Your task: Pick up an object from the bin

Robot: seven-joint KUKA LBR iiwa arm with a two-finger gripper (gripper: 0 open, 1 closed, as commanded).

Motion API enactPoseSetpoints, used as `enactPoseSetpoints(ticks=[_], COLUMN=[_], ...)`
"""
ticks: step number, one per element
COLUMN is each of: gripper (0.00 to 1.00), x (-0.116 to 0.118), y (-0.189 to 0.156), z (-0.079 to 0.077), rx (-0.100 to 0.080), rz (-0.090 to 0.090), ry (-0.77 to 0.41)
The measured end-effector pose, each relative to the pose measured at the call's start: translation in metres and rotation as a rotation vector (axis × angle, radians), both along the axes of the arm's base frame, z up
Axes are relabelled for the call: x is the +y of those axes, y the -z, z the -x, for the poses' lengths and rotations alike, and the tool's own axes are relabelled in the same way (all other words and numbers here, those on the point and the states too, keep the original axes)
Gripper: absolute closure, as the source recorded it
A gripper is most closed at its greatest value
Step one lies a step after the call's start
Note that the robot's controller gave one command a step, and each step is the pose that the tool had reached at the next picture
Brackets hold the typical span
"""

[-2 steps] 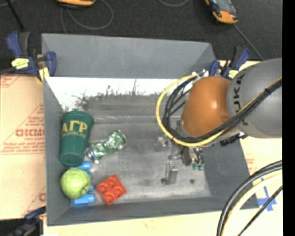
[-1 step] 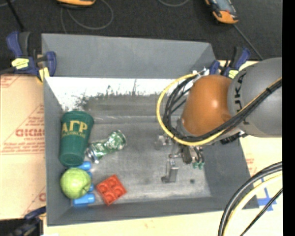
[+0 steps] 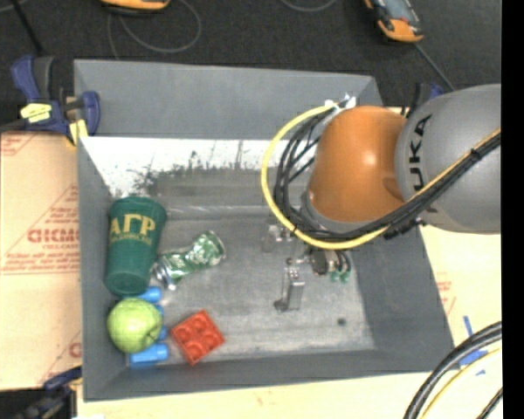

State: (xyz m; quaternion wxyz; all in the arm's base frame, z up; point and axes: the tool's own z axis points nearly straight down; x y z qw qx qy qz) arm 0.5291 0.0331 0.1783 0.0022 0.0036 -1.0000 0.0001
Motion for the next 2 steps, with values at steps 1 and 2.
enactPoseSetpoints(ticks=[1, 2], gripper=[0.00, 0.00], x=[0.010, 0.012], y=[-0.008, 0.014], z=[-0.029, -0.027], rx=[-0.021, -0.019], rz=[-0.004, 0.000], ry=[0.009, 0.013])
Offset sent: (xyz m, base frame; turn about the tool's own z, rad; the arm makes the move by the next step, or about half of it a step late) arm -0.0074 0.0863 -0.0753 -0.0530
